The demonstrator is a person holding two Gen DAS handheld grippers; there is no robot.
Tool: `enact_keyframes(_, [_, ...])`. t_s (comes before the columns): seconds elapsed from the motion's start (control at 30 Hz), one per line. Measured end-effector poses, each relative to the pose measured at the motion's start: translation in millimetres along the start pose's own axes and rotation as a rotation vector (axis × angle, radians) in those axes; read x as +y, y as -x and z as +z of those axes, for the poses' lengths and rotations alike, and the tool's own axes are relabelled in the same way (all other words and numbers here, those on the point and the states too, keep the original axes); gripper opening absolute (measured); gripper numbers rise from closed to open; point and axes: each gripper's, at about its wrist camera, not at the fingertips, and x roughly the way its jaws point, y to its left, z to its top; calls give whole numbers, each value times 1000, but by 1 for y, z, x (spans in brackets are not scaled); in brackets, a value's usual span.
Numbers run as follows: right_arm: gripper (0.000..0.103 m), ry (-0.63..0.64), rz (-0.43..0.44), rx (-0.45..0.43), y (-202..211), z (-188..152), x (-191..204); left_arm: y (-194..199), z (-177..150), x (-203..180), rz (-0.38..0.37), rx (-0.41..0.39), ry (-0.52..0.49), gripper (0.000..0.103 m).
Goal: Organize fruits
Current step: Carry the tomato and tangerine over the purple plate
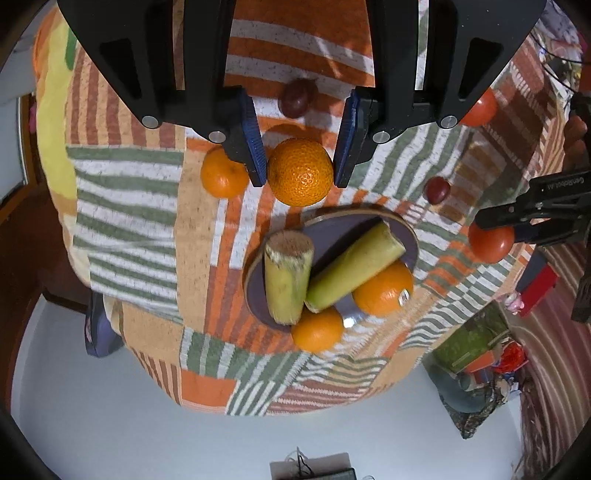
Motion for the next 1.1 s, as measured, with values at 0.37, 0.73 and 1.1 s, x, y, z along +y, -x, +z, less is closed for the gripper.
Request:
enact_keyframes(0.37, [34, 65, 0, -101, 8, 37, 13, 9, 45, -13, -7, -104, -14, 48])
enact_keyframes(0.73, [34, 83, 28, -147, -11, 66, 27, -9, 79, -19, -40, -123, 6, 48])
enact_keyframes(1.1, [34, 135, 10, -161, -26, 94, 28, -48, 106, -12, -17, -102, 13, 48])
